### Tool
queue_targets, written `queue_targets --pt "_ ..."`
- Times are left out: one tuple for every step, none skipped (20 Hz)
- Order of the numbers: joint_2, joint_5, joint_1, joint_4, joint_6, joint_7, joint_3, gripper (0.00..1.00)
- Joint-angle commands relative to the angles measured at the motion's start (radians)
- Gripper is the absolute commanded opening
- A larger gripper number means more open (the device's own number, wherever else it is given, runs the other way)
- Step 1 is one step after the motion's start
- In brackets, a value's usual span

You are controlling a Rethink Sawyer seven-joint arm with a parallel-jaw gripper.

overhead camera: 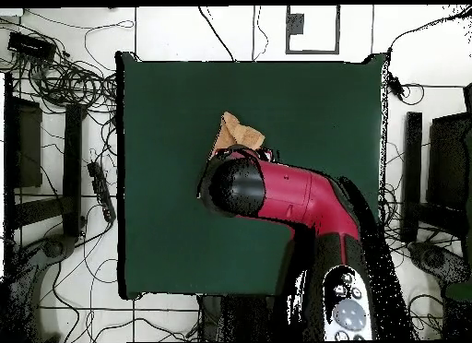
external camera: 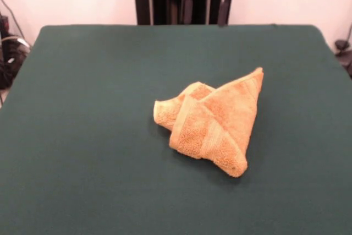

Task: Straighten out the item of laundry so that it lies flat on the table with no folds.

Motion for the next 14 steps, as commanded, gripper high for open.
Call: queue_targets --pt "0.11 0.011 0.027 0.018 -0.115 0.196 0.064 1.0" --pt "0.116 0.013 0.025 0.018 -0.119 0.192 0.066 1.0" --pt "0.099 0.018 0.035 0.029 -0.114 0.197 0.06 1.0" --pt "0.087 0.023 0.043 0.033 -0.103 0.202 0.054 1.0" --pt "0.075 0.028 0.051 0.037 -0.092 0.207 0.048 1.0" --pt "0.071 0.031 0.057 0.032 -0.086 0.21 0.042 1.0" --pt "0.065 0.038 0.069 0.026 -0.07 0.219 0.033 1.0" --pt "0.066 0.041 0.071 0.02 -0.063 0.219 0.033 1.0" --pt "0.065 0.045 0.076 0.015 -0.055 0.222 0.032 1.0" --pt "0.07 0.047 0.077 0.012 -0.057 0.223 0.031 1.0" --pt "0.073 0.05 0.082 0.013 -0.063 0.231 0.026 1.0" --pt "0.078 0.052 0.083 0.013 -0.07 0.234 0.024 1.0" --pt "0.083 0.055 0.087 0.013 -0.078 0.241 0.02 1.0" --pt "0.09 0.056 0.086 0.012 -0.087 0.241 0.018 1.0"
